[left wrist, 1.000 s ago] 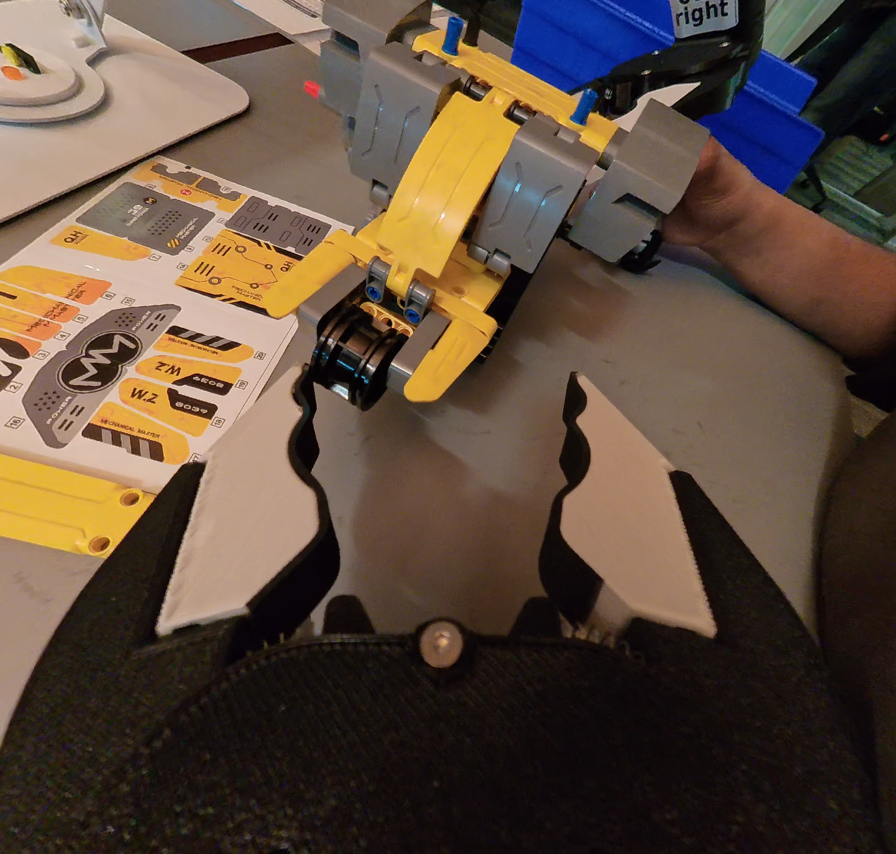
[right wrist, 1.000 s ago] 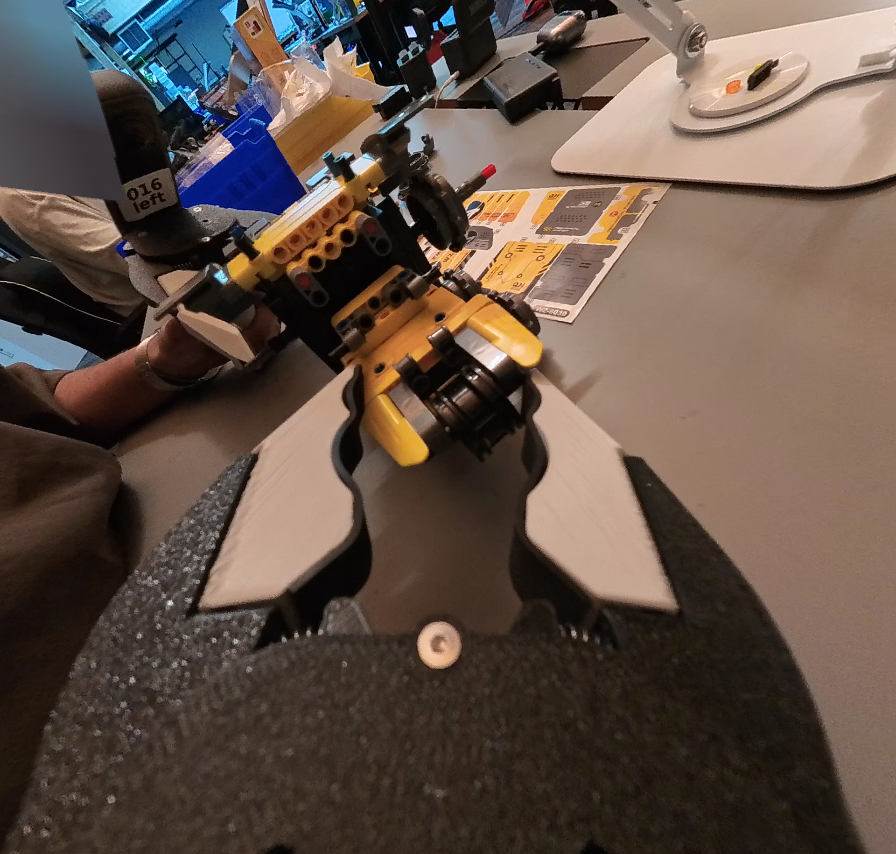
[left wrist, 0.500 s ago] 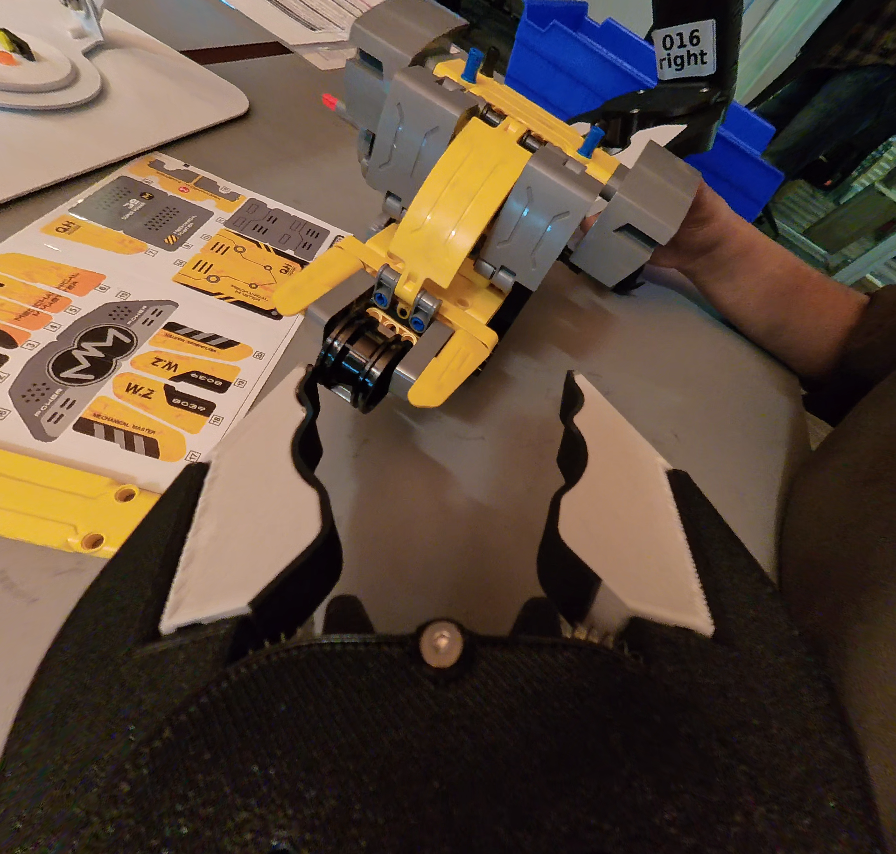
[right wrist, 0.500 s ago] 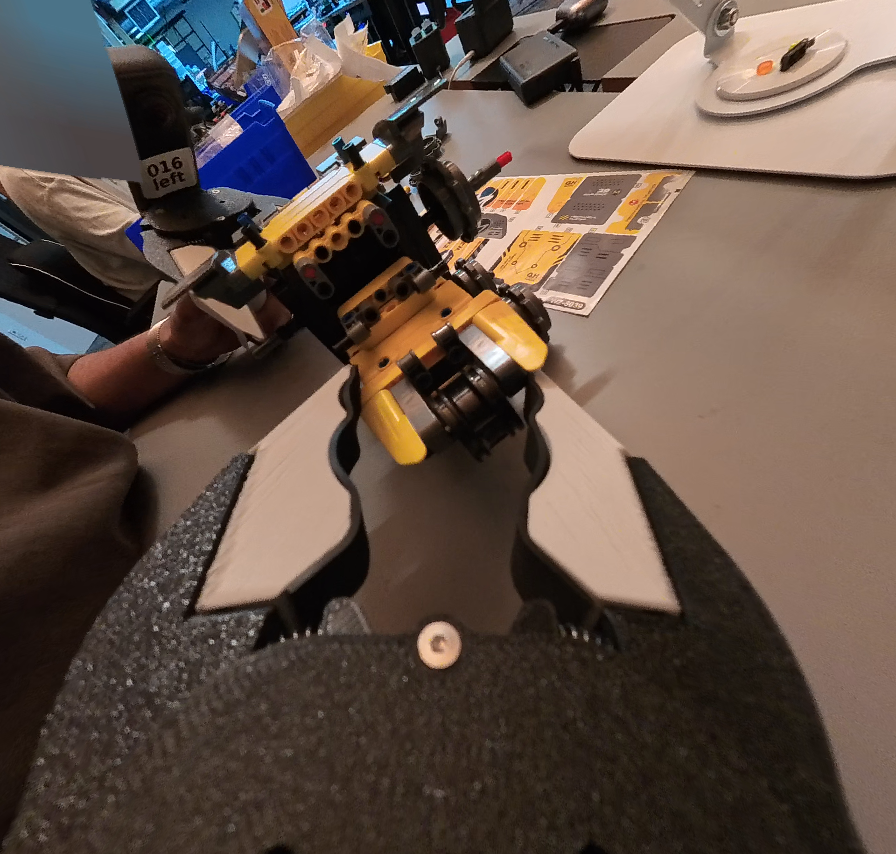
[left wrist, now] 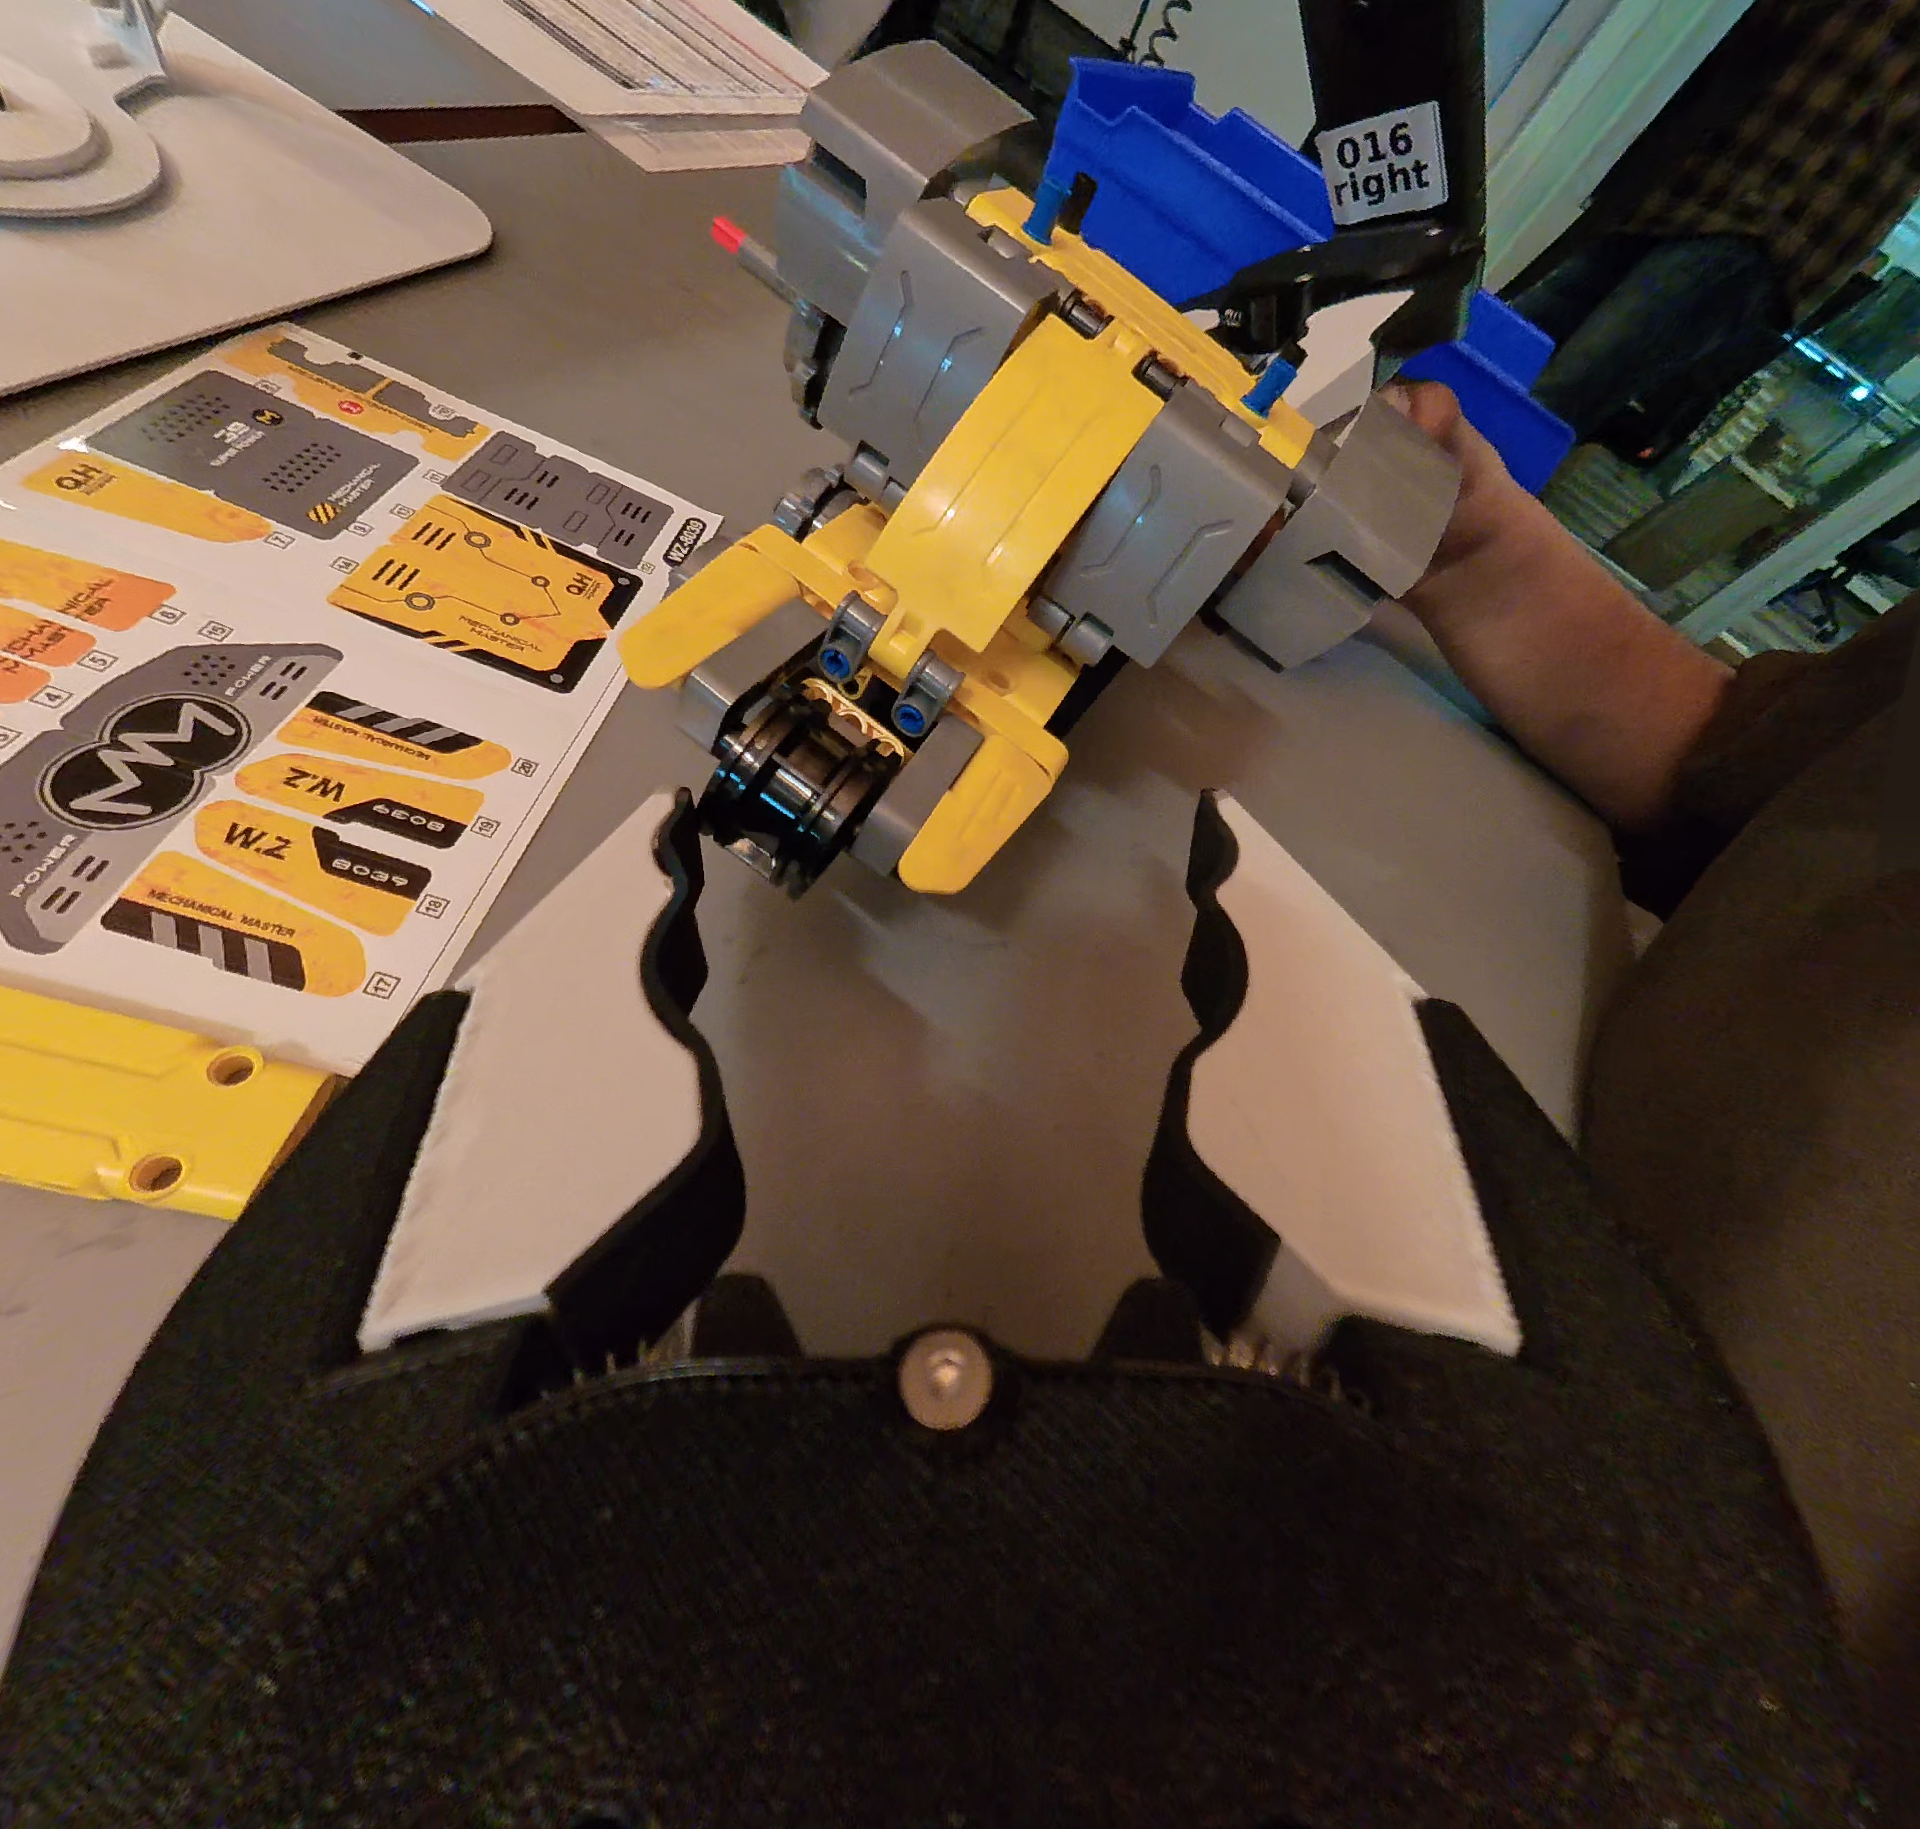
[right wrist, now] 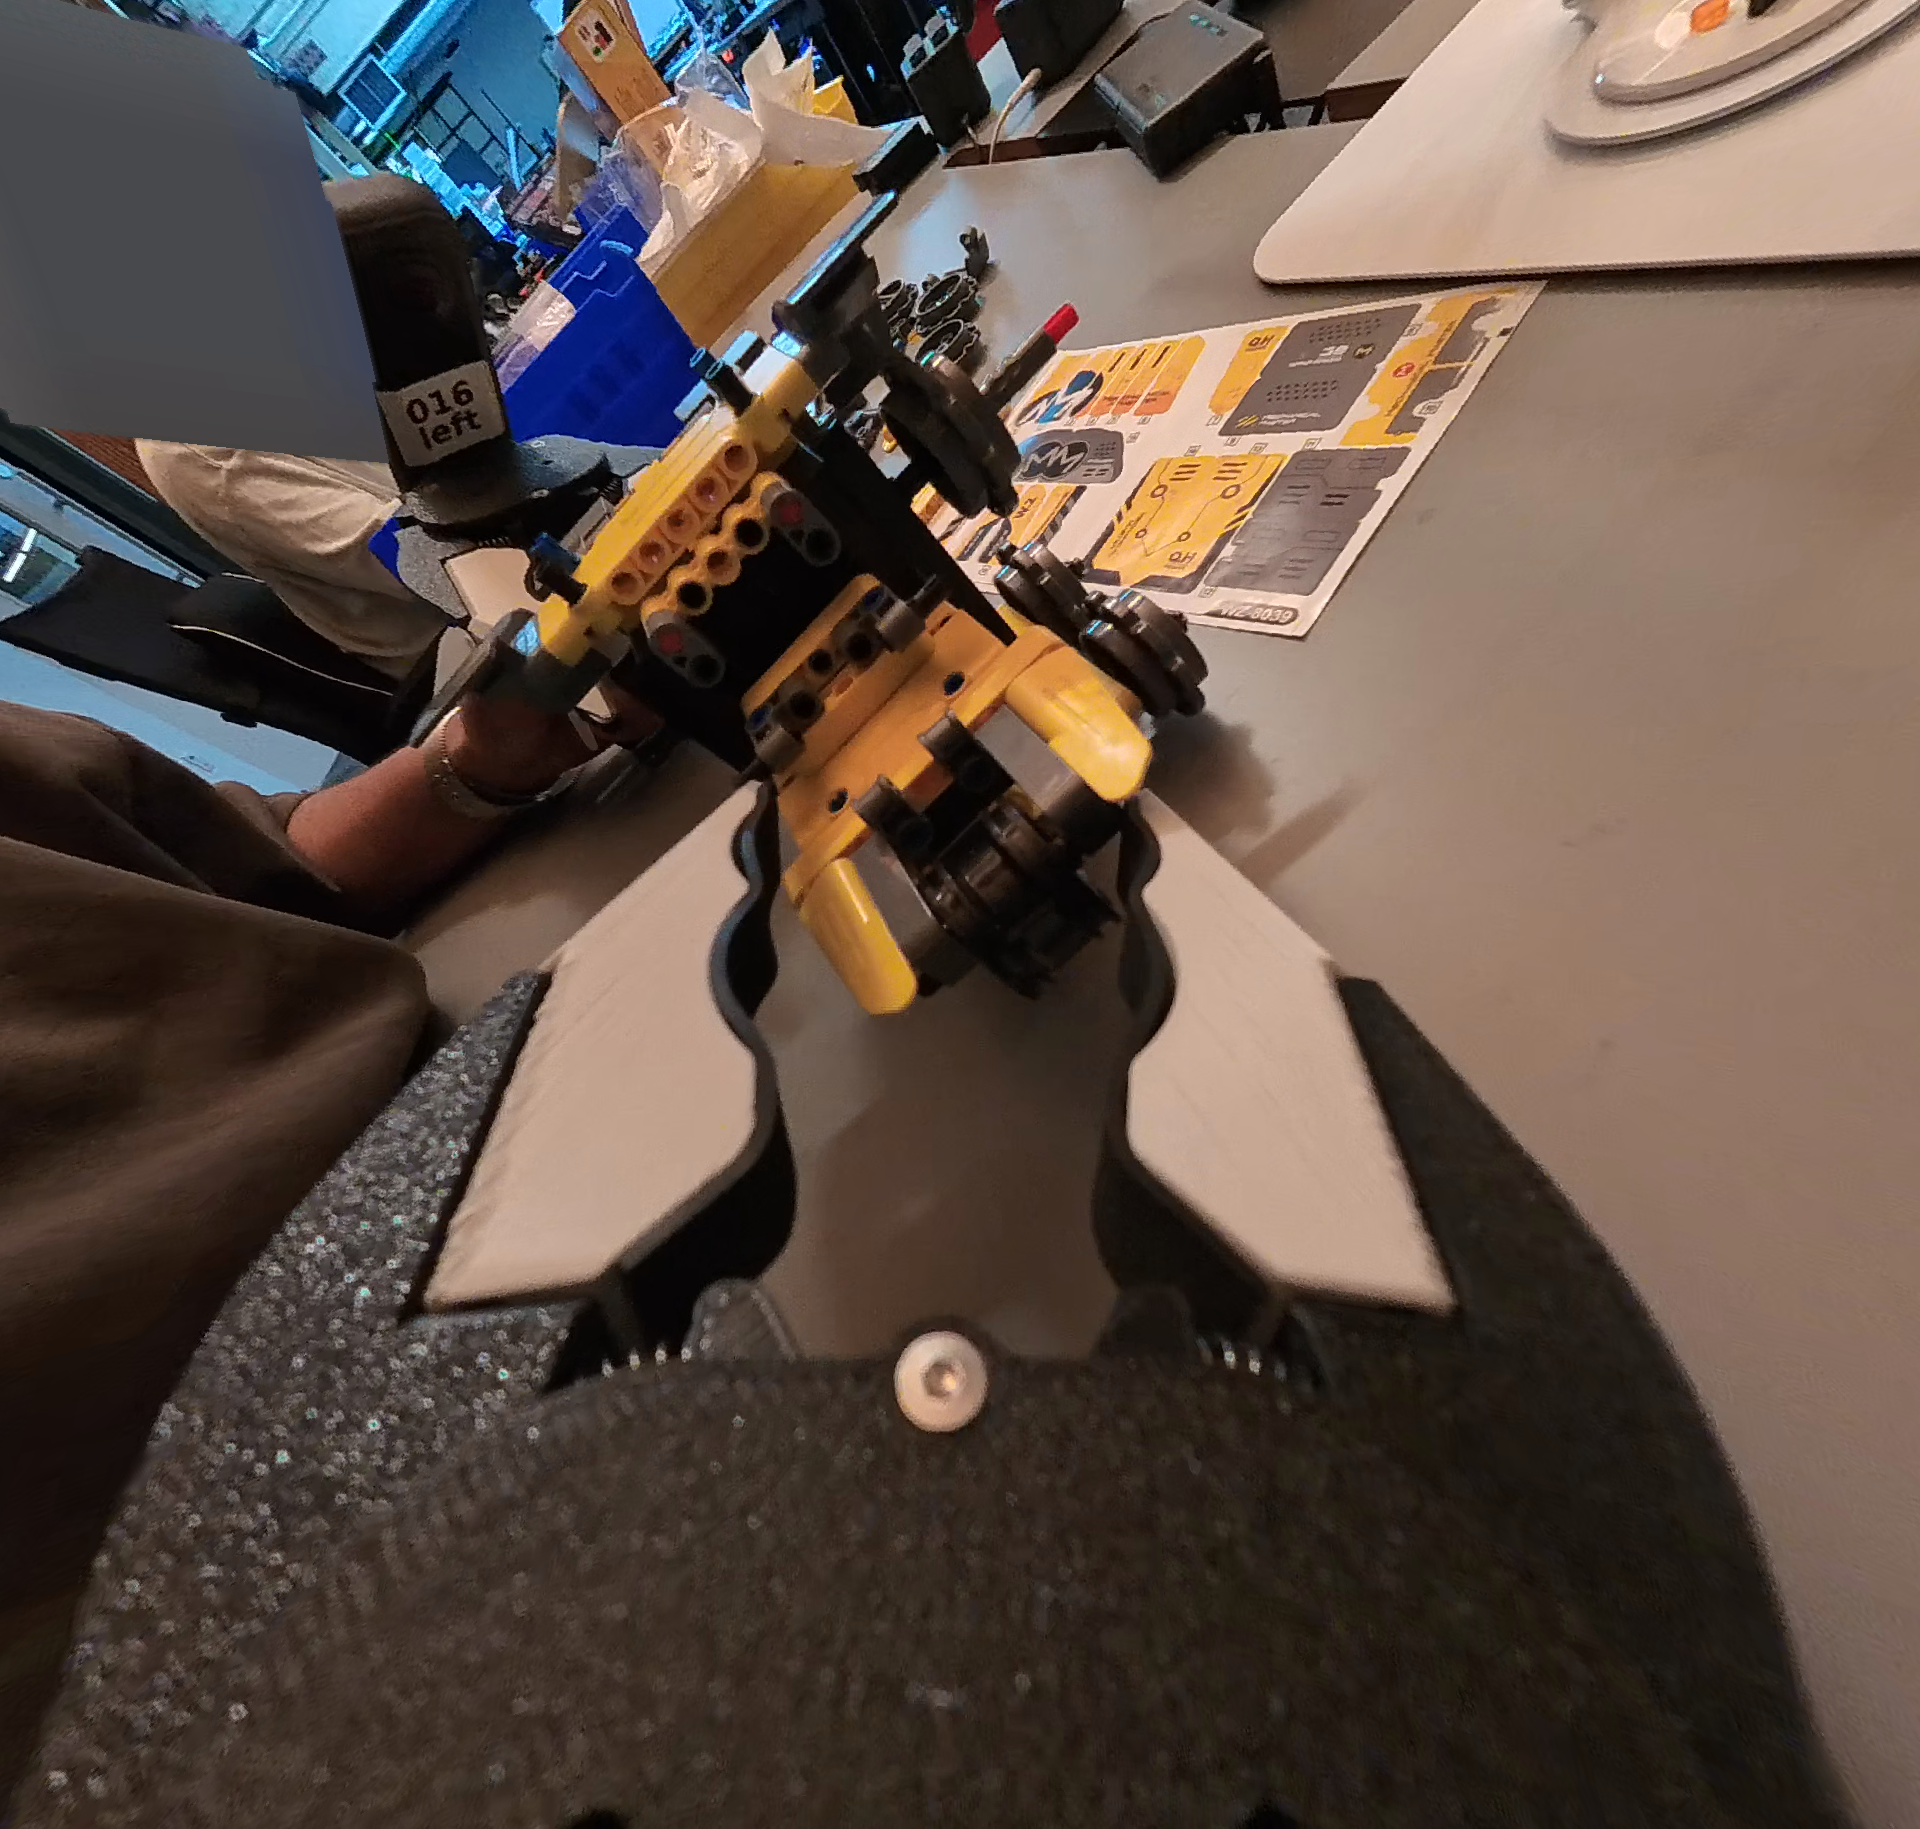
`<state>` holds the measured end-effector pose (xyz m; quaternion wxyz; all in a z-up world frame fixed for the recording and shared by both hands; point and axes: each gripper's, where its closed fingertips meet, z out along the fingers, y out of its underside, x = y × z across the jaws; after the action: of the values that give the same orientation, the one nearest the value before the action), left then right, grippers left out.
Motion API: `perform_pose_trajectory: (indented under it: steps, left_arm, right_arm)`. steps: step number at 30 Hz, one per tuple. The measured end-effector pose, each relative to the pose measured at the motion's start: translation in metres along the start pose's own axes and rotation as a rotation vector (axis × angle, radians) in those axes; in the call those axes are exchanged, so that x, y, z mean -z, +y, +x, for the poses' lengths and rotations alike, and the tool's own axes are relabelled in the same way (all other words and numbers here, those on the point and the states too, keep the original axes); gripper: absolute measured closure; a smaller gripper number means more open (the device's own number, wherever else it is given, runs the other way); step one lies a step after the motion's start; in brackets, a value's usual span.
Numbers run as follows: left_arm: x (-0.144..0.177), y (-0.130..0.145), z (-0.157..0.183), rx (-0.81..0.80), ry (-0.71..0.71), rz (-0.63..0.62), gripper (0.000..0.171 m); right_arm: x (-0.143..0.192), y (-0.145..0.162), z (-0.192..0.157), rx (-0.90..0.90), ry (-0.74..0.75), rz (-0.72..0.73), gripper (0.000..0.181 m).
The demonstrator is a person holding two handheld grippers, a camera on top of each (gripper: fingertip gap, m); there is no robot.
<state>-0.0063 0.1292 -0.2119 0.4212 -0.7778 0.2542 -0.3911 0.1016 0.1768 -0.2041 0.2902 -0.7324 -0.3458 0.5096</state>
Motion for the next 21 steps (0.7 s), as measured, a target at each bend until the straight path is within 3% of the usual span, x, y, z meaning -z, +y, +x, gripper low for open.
perform_pose_trajectory:
  steps: [21]
  left_arm:
    - [-0.0013,0.0029,0.0031,-0.021,-0.001,-0.018,0.088]
  right_arm:
    - [-0.0006,-0.0020,0.0024,-0.061,-0.022,0.032,0.112]
